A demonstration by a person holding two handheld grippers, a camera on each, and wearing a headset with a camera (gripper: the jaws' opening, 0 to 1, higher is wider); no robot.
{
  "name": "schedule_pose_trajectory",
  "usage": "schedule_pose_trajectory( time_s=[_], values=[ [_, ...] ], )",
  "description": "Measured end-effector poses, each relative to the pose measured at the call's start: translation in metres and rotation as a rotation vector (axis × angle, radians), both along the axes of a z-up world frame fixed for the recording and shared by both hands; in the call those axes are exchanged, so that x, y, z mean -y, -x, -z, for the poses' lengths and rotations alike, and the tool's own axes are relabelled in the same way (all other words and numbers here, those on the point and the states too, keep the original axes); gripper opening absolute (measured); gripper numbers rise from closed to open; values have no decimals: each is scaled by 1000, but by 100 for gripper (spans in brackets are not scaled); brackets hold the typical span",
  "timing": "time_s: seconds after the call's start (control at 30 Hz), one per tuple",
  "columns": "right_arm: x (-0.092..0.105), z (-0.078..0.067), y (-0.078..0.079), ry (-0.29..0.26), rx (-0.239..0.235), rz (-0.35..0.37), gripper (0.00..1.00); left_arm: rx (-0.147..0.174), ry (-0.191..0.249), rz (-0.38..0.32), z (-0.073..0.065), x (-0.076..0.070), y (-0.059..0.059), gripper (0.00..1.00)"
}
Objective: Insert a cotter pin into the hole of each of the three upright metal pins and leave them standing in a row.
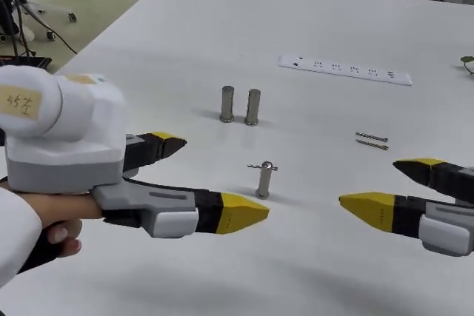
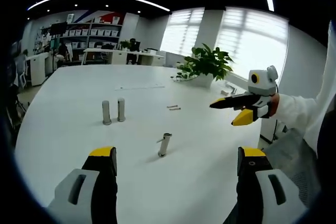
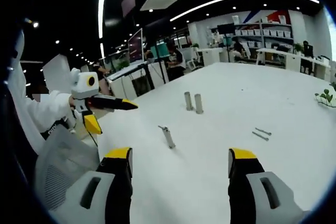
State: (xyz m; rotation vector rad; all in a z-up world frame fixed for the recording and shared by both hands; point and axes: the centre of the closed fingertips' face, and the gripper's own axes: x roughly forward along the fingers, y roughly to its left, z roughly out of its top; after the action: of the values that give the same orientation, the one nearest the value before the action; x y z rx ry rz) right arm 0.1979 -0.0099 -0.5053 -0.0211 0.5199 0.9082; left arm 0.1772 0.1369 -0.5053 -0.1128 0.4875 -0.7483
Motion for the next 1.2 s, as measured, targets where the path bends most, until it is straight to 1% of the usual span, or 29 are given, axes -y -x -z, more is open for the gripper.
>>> schedule_pose_trajectory(
  time_s=[0.1,0.17,0.2,0.33,0.43,0.47,0.5,0.57,0.7,0.77,0.87,0.93,1.0,1.1,1.17,1.2],
  values=[
    [4,1,1,-6,-7,24,82,-7,3,-2,2,0,2,95],
    [5,3,3,-8,-23,27,82,-1,3,-1,2,0,2,95],
    [6,4,4,-5,-25,29,82,-3,3,1,3,0,3,94],
    [7,6,6,-4,-43,44,93,-7,-1,1,5,-2,2,94],
    [5,6,10,-12,-55,39,96,-3,5,-5,4,-4,0,94],
    [4,7,11,-10,-59,37,97,9,6,-15,2,-6,-3,94],
    [4,10,13,10,-68,28,97,27,9,-29,0,-9,-7,94],
    [4,13,14,33,-65,25,98,41,15,-41,-4,-13,-12,94],
    [3,12,16,19,-66,24,98,59,-3,-58,-8,-24,-26,95],
    [3,12,17,22,-66,25,98,68,-11,-63,-10,-28,-32,95],
    [5,11,17,56,-34,24,98,100,-17,-88,-17,-37,-47,93],
    [5,10,16,54,-32,26,98,110,-18,-114,-19,-43,-57,92],
    [6,9,15,46,-27,39,98,122,-34,-135,-19,-48,-67,90],
    [9,10,15,58,-26,52,98,117,-38,-146,-17,-52,-77,87],
    [12,12,16,79,-29,52,98,120,-42,-154,-15,-53,-86,85],
    [13,13,16,88,-28,55,98,120,-51,-156,-13,-54,-91,82]
  ],
)
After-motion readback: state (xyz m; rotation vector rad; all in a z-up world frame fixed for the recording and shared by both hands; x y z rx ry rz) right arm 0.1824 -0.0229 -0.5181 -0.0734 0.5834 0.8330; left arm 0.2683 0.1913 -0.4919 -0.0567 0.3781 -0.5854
